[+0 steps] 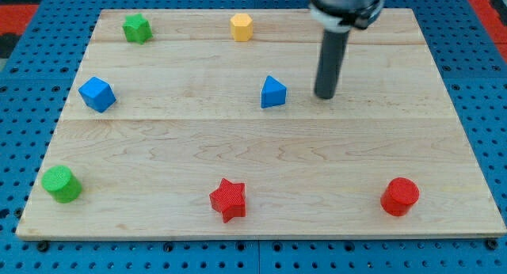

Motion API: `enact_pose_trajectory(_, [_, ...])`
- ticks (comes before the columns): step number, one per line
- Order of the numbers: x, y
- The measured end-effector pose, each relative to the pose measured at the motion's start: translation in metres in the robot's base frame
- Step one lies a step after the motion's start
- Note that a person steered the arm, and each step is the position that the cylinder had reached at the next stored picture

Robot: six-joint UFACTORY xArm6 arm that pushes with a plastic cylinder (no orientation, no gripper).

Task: Point your arm towards top right

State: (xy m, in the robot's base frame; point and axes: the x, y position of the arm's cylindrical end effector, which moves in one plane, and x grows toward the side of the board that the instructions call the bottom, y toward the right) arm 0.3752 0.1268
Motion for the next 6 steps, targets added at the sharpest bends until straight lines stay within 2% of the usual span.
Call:
enact_pose_trajectory(1, [-0.044, 0.053])
enact_pose_trajectory(2, [-0.061, 0.126])
enact_pose_trajectory(3, [-0.084, 0.157])
enact_pose_trajectory(4, [-0.146, 0.153])
enact_pose_trajectory(5, [-0.178, 0.118])
enact_pose_trajectory(6, [-0.183, 0.064])
